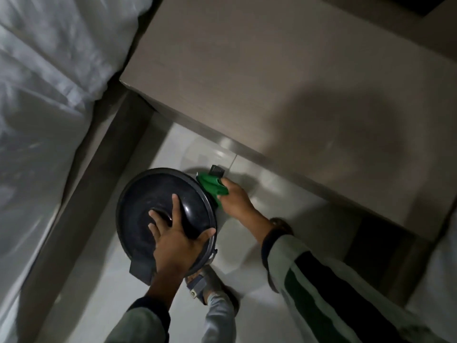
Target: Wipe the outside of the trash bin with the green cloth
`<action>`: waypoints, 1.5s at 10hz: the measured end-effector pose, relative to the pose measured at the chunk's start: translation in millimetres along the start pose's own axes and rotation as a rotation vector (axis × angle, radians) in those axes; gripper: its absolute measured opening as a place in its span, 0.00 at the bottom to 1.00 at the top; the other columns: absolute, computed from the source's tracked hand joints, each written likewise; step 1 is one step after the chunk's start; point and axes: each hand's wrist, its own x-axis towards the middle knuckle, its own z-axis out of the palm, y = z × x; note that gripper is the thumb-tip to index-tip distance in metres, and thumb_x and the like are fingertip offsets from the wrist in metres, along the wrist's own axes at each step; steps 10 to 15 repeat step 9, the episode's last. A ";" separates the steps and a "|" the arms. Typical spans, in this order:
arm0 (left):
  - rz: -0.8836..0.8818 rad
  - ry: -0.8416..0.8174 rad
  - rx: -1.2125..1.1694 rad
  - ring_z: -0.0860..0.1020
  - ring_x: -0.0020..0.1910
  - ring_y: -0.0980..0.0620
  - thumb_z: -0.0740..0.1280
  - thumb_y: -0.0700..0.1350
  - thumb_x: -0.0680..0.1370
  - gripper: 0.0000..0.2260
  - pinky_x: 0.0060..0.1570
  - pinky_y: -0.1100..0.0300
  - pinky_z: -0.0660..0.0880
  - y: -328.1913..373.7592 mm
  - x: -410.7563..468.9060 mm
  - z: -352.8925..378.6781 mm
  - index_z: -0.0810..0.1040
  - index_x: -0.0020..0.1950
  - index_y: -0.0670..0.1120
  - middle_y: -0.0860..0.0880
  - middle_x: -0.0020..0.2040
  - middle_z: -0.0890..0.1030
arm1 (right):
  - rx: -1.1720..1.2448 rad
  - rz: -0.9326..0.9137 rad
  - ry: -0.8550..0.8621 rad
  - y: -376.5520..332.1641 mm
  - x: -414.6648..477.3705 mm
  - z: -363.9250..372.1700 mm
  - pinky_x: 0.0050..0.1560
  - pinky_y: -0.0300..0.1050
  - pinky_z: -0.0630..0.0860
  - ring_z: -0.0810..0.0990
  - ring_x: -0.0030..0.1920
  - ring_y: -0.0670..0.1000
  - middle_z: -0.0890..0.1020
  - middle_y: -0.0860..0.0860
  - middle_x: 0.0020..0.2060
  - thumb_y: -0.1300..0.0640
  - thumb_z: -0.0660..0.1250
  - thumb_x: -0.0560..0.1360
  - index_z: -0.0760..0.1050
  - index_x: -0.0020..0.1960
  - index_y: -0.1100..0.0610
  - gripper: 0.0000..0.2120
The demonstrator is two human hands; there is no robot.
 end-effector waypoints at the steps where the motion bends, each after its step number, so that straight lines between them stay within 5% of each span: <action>1: 0.063 -0.053 0.012 0.51 0.78 0.32 0.67 0.69 0.72 0.45 0.67 0.34 0.66 23.9 -5.2 14.7 0.40 0.78 0.65 0.39 0.81 0.39 | -0.163 0.000 0.127 -7.6 -14.3 -44.9 0.58 0.52 0.77 0.78 0.59 0.61 0.79 0.59 0.60 0.62 0.57 0.76 0.71 0.65 0.52 0.19; 3: 0.051 -0.095 0.013 0.59 0.76 0.32 0.61 0.62 0.80 0.34 0.70 0.38 0.66 63.2 -14.2 18.4 0.49 0.81 0.56 0.33 0.80 0.51 | -0.232 -0.161 0.256 -8.6 -66.5 -94.8 0.57 0.55 0.78 0.77 0.58 0.59 0.73 0.56 0.61 0.62 0.62 0.76 0.69 0.65 0.52 0.19; 4: 0.100 0.128 -0.264 0.78 0.61 0.36 0.61 0.56 0.82 0.19 0.58 0.48 0.75 101.3 -17.8 -9.4 0.75 0.65 0.44 0.35 0.59 0.82 | -0.230 -0.408 0.408 -26.2 -88.4 -112.1 0.50 0.48 0.78 0.78 0.54 0.54 0.77 0.53 0.57 0.58 0.68 0.72 0.71 0.61 0.51 0.19; 5: 0.077 -0.066 -0.969 0.86 0.46 0.45 0.65 0.58 0.80 0.15 0.47 0.50 0.83 165.4 -16.8 -49.7 0.81 0.52 0.46 0.43 0.46 0.87 | -0.451 -0.615 0.627 -45.8 -97.2 -135.1 0.47 0.47 0.77 0.77 0.51 0.57 0.77 0.55 0.52 0.57 0.73 0.65 0.73 0.58 0.52 0.23; 6: 0.202 -0.179 -1.100 0.85 0.39 0.48 0.70 0.44 0.79 0.10 0.38 0.54 0.84 216.6 -2.1 -61.3 0.79 0.59 0.43 0.41 0.44 0.87 | -0.683 -0.593 0.719 -54.7 -88.0 -160.4 0.49 0.53 0.78 0.77 0.51 0.62 0.79 0.59 0.51 0.60 0.76 0.64 0.76 0.58 0.58 0.23; 7: 0.472 -0.051 -0.435 0.81 0.56 0.40 0.65 0.32 0.78 0.13 0.59 0.48 0.77 235.0 19.4 -54.3 0.81 0.61 0.37 0.34 0.58 0.82 | -0.831 -0.432 0.470 -51.7 -70.9 -175.6 0.63 0.55 0.70 0.71 0.62 0.62 0.74 0.61 0.62 0.62 0.68 0.69 0.69 0.69 0.60 0.28; 8: 0.634 0.040 0.311 0.63 0.74 0.37 0.61 0.38 0.79 0.19 0.69 0.43 0.65 228.3 29.9 -53.0 0.75 0.70 0.45 0.38 0.75 0.67 | -0.862 -0.347 0.238 -42.0 -63.7 -175.8 0.73 0.53 0.61 0.61 0.72 0.59 0.65 0.58 0.73 0.59 0.66 0.69 0.55 0.76 0.60 0.38; 9: 0.662 0.073 0.607 0.48 0.79 0.39 0.63 0.41 0.76 0.29 0.73 0.36 0.53 215.5 18.1 -62.2 0.63 0.78 0.52 0.40 0.81 0.52 | -0.901 -0.348 0.267 -40.6 -72.1 -175.1 0.76 0.52 0.58 0.58 0.76 0.57 0.62 0.56 0.76 0.62 0.62 0.72 0.52 0.77 0.58 0.36; 15: 0.662 0.073 0.607 0.48 0.79 0.39 0.63 0.41 0.76 0.29 0.73 0.36 0.53 215.5 18.1 -62.2 0.63 0.78 0.52 0.40 0.81 0.52 | -0.901 -0.348 0.267 -40.6 -72.1 -175.1 0.76 0.52 0.58 0.58 0.76 0.57 0.62 0.56 0.76 0.62 0.62 0.72 0.52 0.77 0.58 0.36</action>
